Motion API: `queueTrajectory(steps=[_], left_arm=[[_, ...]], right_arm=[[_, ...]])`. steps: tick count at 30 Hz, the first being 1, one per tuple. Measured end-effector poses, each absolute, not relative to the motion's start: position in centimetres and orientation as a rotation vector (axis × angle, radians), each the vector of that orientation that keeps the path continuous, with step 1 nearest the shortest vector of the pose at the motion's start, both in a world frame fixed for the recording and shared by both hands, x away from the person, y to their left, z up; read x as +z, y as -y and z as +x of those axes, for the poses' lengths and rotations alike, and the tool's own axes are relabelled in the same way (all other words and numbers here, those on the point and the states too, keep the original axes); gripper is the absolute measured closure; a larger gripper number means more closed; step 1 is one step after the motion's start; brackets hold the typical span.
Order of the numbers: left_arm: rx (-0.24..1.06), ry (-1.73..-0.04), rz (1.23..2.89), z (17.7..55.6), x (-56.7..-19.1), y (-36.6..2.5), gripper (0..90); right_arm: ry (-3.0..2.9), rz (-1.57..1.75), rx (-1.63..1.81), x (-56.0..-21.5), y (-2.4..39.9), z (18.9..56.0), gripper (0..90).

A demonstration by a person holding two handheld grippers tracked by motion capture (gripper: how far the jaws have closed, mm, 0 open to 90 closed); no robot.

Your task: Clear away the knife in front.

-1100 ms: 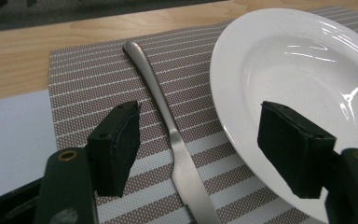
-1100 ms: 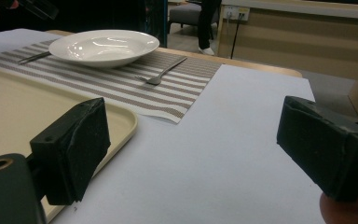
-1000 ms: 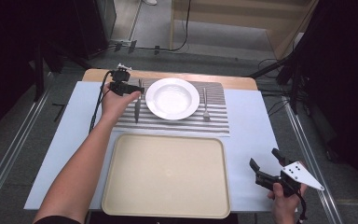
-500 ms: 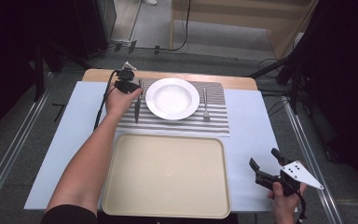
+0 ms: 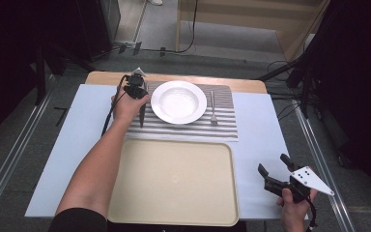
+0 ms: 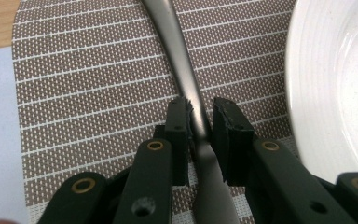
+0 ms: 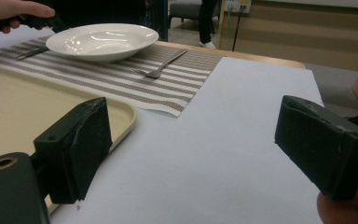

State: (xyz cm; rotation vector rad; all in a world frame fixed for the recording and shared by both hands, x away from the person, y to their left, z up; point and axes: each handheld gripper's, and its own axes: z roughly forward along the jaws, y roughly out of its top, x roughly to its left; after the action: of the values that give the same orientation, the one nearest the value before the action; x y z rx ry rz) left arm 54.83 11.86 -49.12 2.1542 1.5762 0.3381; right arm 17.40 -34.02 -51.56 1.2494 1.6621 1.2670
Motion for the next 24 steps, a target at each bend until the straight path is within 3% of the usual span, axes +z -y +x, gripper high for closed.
queueTrajectory(steps=[11,24], left_arm=[[0.330,-1.641,2.163,54.7,-48.8,-11.8,79.1],[0.263,-1.623,2.171,51.7,-48.6,-16.3,78.9]], right_arm=[[-1.667,1.254,1.269,-51.6,34.0,17.3,12.2],[-1.679,1.249,1.265,-51.6,33.7,17.5,12.7]])
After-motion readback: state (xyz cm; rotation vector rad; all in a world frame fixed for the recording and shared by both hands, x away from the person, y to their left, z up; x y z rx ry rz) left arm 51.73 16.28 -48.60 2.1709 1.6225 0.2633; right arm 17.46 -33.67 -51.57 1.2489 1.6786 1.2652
